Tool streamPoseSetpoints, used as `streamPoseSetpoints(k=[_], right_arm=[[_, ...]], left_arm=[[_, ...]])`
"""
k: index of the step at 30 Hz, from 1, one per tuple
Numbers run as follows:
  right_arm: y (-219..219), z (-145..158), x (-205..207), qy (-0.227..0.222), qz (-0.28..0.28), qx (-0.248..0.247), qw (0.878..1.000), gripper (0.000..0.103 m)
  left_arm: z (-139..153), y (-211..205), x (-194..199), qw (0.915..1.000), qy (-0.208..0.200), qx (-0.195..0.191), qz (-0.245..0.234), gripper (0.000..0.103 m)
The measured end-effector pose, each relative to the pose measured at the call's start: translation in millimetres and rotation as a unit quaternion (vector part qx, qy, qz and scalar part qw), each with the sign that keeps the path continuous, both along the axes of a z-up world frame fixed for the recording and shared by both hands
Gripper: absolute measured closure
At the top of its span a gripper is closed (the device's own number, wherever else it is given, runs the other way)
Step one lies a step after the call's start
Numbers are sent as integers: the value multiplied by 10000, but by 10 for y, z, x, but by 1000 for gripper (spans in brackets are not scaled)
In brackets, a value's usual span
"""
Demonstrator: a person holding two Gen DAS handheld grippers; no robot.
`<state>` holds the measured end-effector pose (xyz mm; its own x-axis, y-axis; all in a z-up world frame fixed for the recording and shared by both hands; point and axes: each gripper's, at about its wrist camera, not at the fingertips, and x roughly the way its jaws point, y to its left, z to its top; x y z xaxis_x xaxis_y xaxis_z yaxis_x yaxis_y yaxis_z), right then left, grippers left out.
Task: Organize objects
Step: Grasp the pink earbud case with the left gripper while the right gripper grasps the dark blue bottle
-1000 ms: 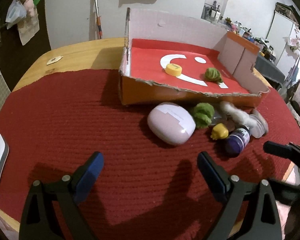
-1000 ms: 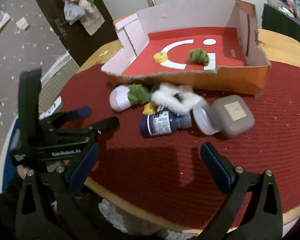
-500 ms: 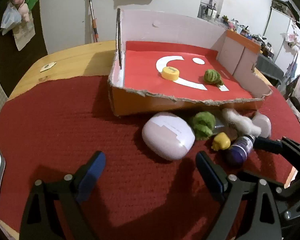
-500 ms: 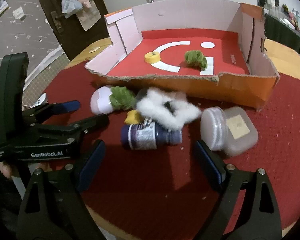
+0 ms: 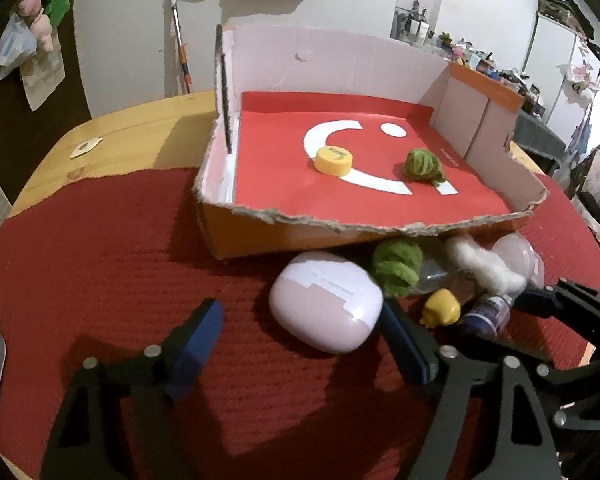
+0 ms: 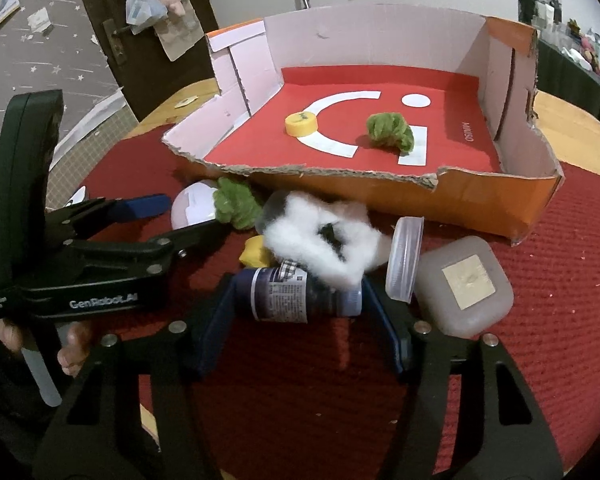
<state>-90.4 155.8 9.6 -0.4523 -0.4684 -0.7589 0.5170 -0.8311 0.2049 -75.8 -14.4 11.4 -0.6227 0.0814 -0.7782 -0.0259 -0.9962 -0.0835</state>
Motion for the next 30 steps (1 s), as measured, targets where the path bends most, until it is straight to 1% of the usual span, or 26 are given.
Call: streamPoseSetpoints(k=[2, 3, 5, 19, 30], right_arm=[[-9, 2, 6, -16, 16, -9, 10000, 42], [-11, 4, 13, -25, 25, -15, 10000, 42], [-13, 7, 26, -42, 37, -39, 10000, 42], [-5, 15, 119, -200, 83, -206, 9996, 43], [47, 68, 207, -195, 29, -235, 9995, 43]], left_arm=[[8, 31, -3, 10000, 15, -2, -55, 34], [13, 48, 0, 9999, 23, 6, -98, 36], [21, 70, 6, 9998, 38, 34, -172, 46], [31, 61, 171, 9997, 4, 148, -208, 46], [34, 69, 357, 9995, -57, 209, -232, 46]])
